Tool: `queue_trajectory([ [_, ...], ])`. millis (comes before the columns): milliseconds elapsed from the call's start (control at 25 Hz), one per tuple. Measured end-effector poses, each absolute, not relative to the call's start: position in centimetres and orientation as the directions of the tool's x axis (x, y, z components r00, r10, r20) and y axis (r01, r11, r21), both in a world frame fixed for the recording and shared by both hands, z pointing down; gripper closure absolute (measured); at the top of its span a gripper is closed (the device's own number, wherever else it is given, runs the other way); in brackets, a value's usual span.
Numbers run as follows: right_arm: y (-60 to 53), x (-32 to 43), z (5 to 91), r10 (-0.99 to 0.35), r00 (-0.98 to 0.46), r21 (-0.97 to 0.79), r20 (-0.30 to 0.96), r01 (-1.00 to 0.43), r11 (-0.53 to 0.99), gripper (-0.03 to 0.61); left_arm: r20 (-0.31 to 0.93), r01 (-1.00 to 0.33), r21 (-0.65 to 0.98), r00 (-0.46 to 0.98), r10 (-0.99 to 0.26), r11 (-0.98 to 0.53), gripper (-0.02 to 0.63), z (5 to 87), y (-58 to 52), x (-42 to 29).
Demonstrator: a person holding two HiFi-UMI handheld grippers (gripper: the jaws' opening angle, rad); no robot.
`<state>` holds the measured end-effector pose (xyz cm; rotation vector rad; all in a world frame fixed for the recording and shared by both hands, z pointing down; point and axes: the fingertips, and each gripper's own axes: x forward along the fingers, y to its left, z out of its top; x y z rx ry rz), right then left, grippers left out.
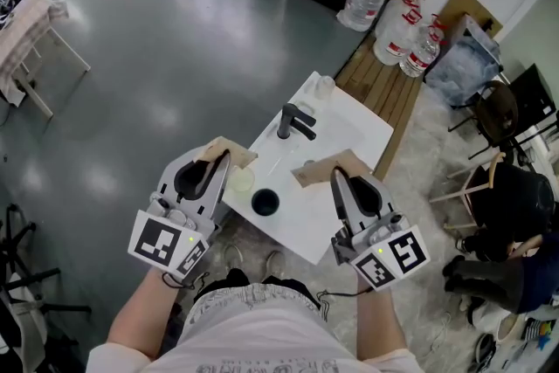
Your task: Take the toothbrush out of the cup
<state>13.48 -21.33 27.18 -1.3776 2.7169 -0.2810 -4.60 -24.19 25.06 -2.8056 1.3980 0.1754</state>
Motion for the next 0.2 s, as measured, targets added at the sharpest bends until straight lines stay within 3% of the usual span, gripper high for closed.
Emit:
queue_trajectory([
  [200,-21.54,13.47,27.09,-0.806,-0.592,-0.202,0.011,-0.79,0.578,0.543,-0.095,-0.796,0.05,0.597,-0.797,-0.603,0.548,25.14,-24.4,-4.58],
])
